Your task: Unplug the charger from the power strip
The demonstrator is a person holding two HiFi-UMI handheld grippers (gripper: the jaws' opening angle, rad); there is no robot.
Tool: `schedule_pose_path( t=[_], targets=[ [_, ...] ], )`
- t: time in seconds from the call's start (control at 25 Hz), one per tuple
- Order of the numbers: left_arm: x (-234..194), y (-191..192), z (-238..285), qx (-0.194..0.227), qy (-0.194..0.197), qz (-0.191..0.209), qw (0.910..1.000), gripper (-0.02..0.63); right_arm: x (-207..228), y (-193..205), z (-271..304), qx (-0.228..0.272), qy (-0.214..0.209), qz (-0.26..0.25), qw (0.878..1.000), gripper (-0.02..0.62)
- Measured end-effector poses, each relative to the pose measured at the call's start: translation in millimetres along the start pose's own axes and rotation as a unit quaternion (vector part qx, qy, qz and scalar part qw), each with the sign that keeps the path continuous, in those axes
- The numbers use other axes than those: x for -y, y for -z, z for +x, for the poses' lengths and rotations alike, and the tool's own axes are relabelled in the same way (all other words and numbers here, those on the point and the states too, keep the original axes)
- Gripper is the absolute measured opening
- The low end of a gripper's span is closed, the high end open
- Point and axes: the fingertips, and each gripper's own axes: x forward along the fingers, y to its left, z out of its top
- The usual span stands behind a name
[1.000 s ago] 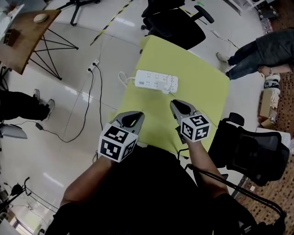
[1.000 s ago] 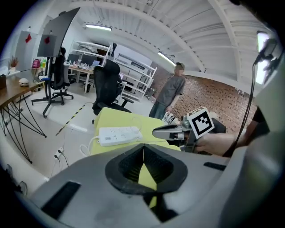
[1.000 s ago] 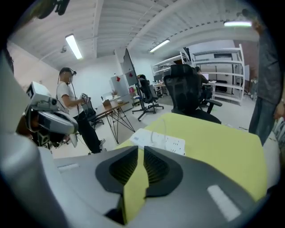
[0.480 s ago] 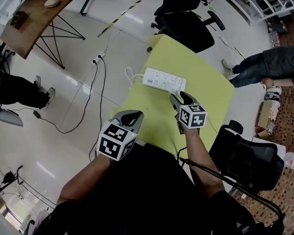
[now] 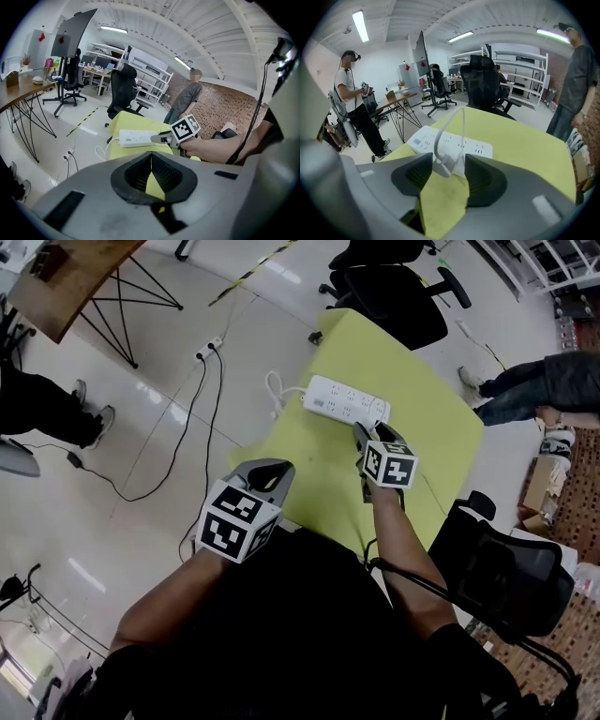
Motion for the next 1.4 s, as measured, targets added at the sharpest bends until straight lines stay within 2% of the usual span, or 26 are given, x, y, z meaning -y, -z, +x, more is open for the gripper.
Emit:
schedule_pose_path(
  t=[0.12, 0.32, 0.56, 0.88, 1.28, 1.4],
  targets=[
    [-2.2, 4.4, -4.2, -0.004, -0.002, -0.001, 1.0000, 0.006, -2.7, 0.0, 1.7, 0.000, -0.003, 0.005, 1.000, 0.187],
    [-5.4, 10.7, -8.5, -0.006, -0.002, -0.006, 1.0000, 0.006, -3.4, -1.1, 0.0, 0.002, 0.007, 0.014, 1.000, 0.175],
    [-4.3, 11.9, -10.6, -0.004, 0.002, 0.000, 1.0000, 0.006, -2.3, -12.5, -9.6, 0.024, 0.013, 0.008, 1.000, 0.146],
    [-1.2, 13.8, -15.2, -0.006, 0.007, 0.005, 0.9999, 0.006, -7.2, -20.8, -29.2, 0.050, -0.004, 0.026, 0.998, 0.132],
    [22.3, 22.6, -10.5, -0.019, 0.030, 0.026, 0.9990, 0.006, 4.0, 3.9, -69.5, 0.075, -0.031, 0.094, 0.992, 0.132],
    [30.1, 29.8, -7.8, -0.032, 0.035, 0.042, 0.9980, 0.006, 8.6, 21.1, -80.4, 0.080, -0.050, 0.138, 0.986, 0.132]
  ],
)
